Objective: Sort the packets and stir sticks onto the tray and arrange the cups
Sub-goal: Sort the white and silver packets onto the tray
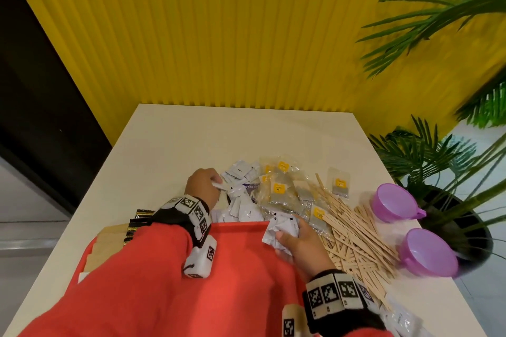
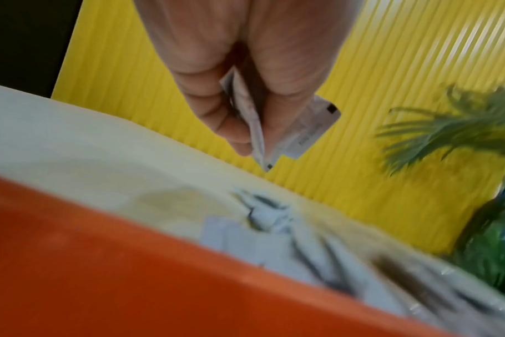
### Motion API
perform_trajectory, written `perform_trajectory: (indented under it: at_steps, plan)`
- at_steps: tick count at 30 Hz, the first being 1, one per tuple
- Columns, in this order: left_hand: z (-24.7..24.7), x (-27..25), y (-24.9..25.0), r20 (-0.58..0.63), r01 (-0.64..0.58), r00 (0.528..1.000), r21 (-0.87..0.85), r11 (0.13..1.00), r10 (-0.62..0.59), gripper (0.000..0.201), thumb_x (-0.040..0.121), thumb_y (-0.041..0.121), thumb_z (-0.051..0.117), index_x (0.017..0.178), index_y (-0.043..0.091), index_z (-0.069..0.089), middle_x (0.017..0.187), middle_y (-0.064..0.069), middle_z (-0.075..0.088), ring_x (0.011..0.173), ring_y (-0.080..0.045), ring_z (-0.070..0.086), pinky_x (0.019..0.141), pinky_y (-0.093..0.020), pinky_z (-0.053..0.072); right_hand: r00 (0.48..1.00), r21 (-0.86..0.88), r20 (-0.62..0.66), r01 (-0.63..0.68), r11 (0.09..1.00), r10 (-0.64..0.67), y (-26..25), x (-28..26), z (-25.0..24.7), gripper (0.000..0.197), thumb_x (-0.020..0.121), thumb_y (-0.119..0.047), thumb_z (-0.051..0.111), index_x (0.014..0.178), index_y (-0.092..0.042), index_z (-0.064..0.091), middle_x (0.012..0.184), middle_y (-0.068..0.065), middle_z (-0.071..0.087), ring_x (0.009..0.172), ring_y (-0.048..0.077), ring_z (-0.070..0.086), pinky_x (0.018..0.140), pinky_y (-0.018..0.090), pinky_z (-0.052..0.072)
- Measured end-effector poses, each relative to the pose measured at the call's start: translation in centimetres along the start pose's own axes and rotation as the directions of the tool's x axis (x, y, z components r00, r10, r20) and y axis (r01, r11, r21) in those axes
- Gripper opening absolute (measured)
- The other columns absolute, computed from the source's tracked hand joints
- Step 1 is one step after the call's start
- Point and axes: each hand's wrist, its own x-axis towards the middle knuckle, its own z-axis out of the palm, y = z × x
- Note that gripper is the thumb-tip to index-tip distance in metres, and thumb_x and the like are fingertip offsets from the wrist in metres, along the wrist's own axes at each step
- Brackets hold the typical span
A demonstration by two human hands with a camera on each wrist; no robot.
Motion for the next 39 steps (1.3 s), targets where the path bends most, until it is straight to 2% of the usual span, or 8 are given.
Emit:
perform_trajectory:
  at_steps: [3, 9, 15, 24, 27, 32, 36, 39]
  plan:
    - [-0.6, -2.0, 1.3, -0.114, -0.071, 0.992, -0.167, 0.983, 0.052, 0.018, 0.075, -0.010, 0.061, 0.085, 0.002, 0.070, 0.103, -0.011, 0.060, 0.096, -0.022, 0.057, 0.075, -0.019, 0.037, 0.997, 0.108, 0.060, 0.043, 0.993, -0.050, -0.5, -0.4, 0.3, 0.026, 0.086, 0.006, 0.056, 0.107, -0.008, 0.059, 0.093, 0.010, 0.070, 0.080, 0.022, 0.067, 0.075, 0.037, 0.055]
    - [0.2, -7.3, 2.7, -0.106, -0.133, 0.989, -0.392, 0.910, 0.099, 0.024, 0.070, -0.017, 0.064, 0.081, 0.002, 0.074, 0.117, 0.005, 0.045, 0.103, -0.007, 0.047, 0.076, 0.007, 0.032, 0.980, 0.405, 0.197, -0.046, 0.913, -0.038, -1.9, -0.9, 1.3, 0.020, 0.085, -0.001, 0.051, 0.102, -0.007, 0.059, 0.083, 0.008, 0.070, 0.067, 0.016, 0.069, 0.058, 0.025, 0.057]
    - [1.0, -10.5, 2.4, 0.021, -0.145, 0.986, -0.368, 0.919, 0.164, 0.033, 0.073, -0.016, 0.059, 0.088, 0.008, 0.076, 0.087, 0.002, 0.063, 0.089, -0.016, 0.062, 0.070, 0.004, 0.038, 0.958, 0.285, 0.285, -0.058, 0.957, -0.027, -1.8, -1.5, 2.0, 0.022, 0.088, 0.001, 0.050, 0.106, -0.007, 0.059, 0.084, 0.009, 0.070, 0.063, 0.016, 0.067, 0.054, 0.024, 0.054]
    - [-0.4, -12.4, 2.4, 0.327, -0.013, 0.928, -0.447, 0.894, 0.177, 0.053, 0.072, -0.018, 0.057, 0.114, 0.014, 0.066, 0.090, 0.009, 0.064, 0.075, 0.004, 0.058, 0.076, -0.007, 0.046, 0.956, 0.317, 0.286, -0.029, 0.948, -0.066, -0.8, -2.3, 1.3, 0.025, 0.078, 0.008, 0.054, 0.101, -0.001, 0.059, 0.081, 0.012, 0.072, 0.068, 0.021, 0.070, 0.058, 0.028, 0.058]
    - [-0.5, -12.7, 2.1, 0.401, 0.129, 0.908, -0.547, 0.827, 0.124, 0.059, 0.075, -0.019, 0.055, 0.107, 0.029, 0.066, 0.098, 0.001, 0.067, 0.072, -0.008, 0.060, 0.074, -0.028, 0.055, 0.944, 0.309, 0.322, -0.028, 0.951, -0.077, -0.8, -2.5, 1.1, 0.067, 0.047, -0.014, 0.088, 0.105, 0.001, 0.060, 0.086, 0.014, 0.072, 0.073, 0.022, 0.071, 0.059, 0.028, 0.058]
    - [-1.1, -12.9, 2.7, 0.473, 0.336, 0.881, -0.671, 0.661, 0.031, 0.054, 0.086, -0.019, 0.039, 0.117, 0.022, 0.056, 0.089, -0.002, 0.060, 0.061, -0.007, 0.054, 0.053, -0.015, 0.054, 0.952, 0.318, 0.294, -0.017, 0.948, -0.082, -0.4, -2.4, 0.1, 0.111, 0.020, -0.026, 0.096, 0.117, 0.004, 0.053, 0.093, 0.015, 0.072, 0.079, 0.023, 0.071, 0.063, 0.031, 0.058]
    - [-1.3, -12.6, 2.5, 0.425, 0.325, 0.905, -0.672, 0.665, -0.013, 0.035, 0.091, -0.004, 0.047, 0.115, 0.016, 0.063, 0.086, -0.001, 0.059, 0.071, -0.009, 0.054, 0.052, -0.015, 0.054, 0.955, 0.359, 0.285, -0.029, 0.933, -0.080, -0.8, -3.0, -0.7, 0.073, 0.046, -0.011, 0.090, 0.110, 0.003, 0.058, 0.082, 0.013, 0.073, 0.072, 0.020, 0.071, 0.058, 0.027, 0.057]
    - [-0.9, -12.7, 2.5, 0.349, 0.254, 0.937, -0.636, 0.729, -0.022, 0.032, 0.090, -0.001, 0.053, 0.118, 0.012, 0.063, 0.081, 0.005, 0.062, 0.059, 0.001, 0.059, 0.053, -0.013, 0.052, 0.975, 0.356, 0.216, -0.030, 0.934, -0.051, -1.0, -3.3, -1.4, 0.021, 0.085, 0.012, 0.047, 0.097, 0.001, 0.060, 0.072, 0.008, 0.073, 0.064, 0.015, 0.071, 0.055, 0.024, 0.056]
